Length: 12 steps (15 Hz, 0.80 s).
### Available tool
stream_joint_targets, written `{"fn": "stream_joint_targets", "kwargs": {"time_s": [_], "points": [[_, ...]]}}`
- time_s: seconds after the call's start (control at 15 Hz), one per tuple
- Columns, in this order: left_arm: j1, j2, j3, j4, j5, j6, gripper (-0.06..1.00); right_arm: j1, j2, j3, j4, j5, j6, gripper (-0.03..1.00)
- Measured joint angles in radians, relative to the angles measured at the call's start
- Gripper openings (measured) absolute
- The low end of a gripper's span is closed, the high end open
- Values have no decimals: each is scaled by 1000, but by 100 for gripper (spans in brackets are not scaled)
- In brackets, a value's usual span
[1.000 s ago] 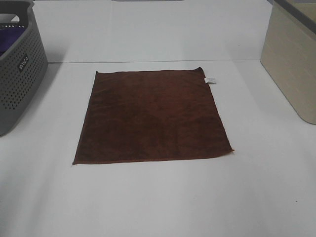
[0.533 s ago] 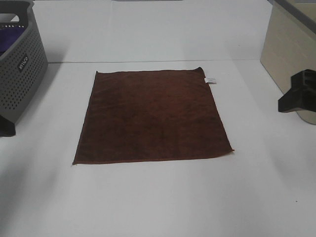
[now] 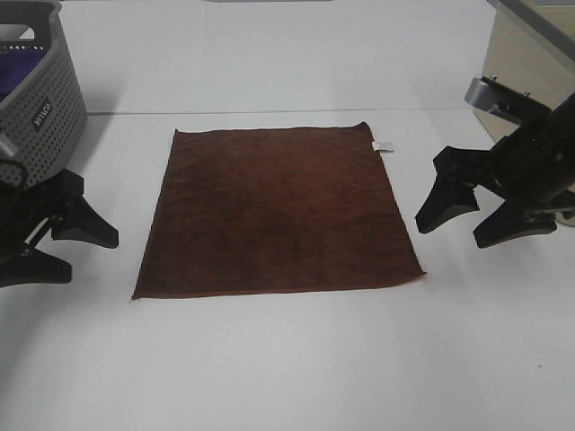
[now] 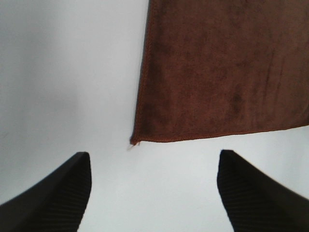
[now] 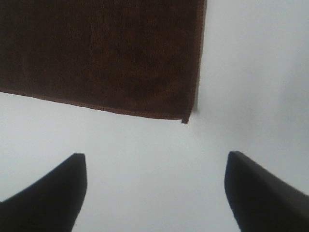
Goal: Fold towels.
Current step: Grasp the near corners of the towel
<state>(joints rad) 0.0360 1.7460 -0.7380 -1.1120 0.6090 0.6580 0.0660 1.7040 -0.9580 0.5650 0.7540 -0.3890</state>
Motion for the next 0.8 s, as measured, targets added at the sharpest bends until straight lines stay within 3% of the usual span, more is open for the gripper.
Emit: {"fn": "stream_joint_targets", "kwargs": {"time_s": [0.2, 0.4, 0.8], "points": [[0, 79, -19, -126, 58, 177, 68, -50, 97, -32, 60, 38, -60, 76], [0, 136, -20, -226, 84, 310, 68, -206, 147, -34, 233, 101, -216, 76], [0, 251, -21, -351, 105, 404, 68, -241, 263, -35, 292, 106, -307, 76]]}}
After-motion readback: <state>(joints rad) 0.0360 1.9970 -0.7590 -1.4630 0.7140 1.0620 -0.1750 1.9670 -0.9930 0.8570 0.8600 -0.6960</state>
